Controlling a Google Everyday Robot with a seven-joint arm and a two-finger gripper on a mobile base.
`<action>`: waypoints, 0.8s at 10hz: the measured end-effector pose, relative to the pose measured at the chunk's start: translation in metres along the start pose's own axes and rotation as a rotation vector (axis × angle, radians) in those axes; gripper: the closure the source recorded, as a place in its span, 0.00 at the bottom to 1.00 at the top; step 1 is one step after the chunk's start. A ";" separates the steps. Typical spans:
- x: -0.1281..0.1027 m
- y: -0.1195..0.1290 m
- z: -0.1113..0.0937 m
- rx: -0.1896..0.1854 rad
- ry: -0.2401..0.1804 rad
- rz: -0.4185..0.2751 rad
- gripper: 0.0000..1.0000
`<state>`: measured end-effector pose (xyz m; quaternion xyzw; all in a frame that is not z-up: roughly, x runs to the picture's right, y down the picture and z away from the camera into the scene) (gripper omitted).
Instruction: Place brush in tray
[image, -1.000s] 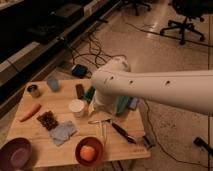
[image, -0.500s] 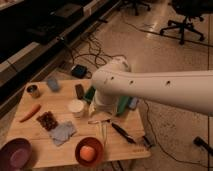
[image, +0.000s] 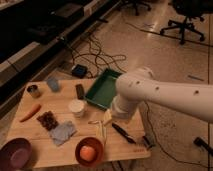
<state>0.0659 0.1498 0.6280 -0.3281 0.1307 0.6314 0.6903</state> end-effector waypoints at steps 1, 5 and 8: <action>0.012 -0.021 -0.003 -0.015 0.010 0.032 0.35; 0.019 -0.030 -0.004 -0.019 0.021 0.052 0.35; 0.019 -0.030 -0.001 -0.019 0.024 0.023 0.35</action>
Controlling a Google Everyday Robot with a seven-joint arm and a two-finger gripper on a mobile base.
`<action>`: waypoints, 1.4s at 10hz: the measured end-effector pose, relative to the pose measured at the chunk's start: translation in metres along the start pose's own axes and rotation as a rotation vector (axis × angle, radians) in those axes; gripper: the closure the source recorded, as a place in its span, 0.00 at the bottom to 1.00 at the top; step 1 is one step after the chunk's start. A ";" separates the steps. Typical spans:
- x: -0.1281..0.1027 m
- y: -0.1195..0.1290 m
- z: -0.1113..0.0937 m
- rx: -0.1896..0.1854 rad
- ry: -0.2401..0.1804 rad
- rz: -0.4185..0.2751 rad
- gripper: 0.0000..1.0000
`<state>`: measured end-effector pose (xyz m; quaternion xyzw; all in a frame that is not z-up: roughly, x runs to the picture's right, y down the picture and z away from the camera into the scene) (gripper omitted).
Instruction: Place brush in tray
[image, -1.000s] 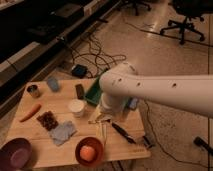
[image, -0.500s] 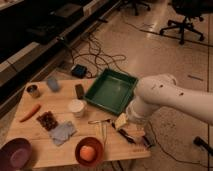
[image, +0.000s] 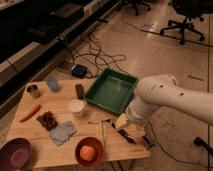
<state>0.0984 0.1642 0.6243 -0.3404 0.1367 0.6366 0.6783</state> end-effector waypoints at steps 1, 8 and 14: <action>0.003 -0.003 0.006 -0.007 -0.005 -0.044 0.35; 0.029 -0.082 0.045 -0.117 -0.067 -0.273 0.35; 0.020 -0.098 0.061 -0.056 -0.022 -0.350 0.35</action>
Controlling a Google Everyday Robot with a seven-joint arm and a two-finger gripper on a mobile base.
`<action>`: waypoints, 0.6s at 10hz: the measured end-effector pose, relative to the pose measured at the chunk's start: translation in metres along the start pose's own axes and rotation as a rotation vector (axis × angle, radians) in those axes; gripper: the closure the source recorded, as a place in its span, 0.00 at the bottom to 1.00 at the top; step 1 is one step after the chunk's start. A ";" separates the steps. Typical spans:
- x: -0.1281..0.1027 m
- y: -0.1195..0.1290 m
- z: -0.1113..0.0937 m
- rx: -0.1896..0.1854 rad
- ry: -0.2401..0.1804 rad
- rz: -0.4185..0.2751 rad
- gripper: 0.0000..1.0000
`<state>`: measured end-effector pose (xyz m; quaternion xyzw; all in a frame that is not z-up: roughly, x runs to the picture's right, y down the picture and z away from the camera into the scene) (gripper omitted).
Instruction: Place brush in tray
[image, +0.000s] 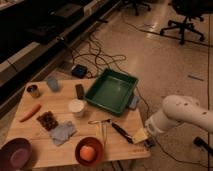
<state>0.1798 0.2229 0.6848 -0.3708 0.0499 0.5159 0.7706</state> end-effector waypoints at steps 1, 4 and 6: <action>-0.003 -0.010 0.012 0.030 0.036 -0.041 0.35; -0.014 -0.022 0.026 0.091 0.089 -0.101 0.35; -0.026 -0.019 0.025 0.157 0.112 -0.162 0.35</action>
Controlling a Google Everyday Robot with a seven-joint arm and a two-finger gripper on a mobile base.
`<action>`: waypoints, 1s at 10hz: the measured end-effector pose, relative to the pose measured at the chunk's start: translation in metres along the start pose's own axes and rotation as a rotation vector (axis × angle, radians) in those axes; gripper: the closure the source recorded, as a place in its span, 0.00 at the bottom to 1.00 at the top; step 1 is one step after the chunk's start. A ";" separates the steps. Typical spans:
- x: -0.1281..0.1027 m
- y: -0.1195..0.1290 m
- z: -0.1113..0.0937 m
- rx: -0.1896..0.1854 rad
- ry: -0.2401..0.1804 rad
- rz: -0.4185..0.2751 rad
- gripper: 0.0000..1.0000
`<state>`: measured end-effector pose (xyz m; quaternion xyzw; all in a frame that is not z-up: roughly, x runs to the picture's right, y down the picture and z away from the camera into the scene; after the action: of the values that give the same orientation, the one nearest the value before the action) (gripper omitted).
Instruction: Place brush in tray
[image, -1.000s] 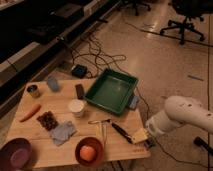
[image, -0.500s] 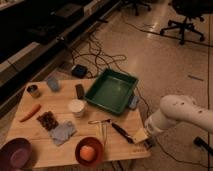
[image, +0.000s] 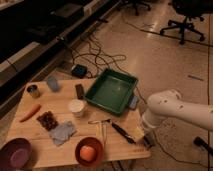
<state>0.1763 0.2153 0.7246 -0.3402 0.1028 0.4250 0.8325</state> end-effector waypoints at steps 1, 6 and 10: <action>-0.009 0.003 -0.001 0.033 0.009 -0.035 0.35; -0.029 0.021 0.020 0.025 -0.014 -0.143 0.35; -0.036 0.040 0.044 0.004 -0.001 -0.191 0.35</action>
<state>0.1174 0.2375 0.7550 -0.3465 0.0707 0.3437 0.8700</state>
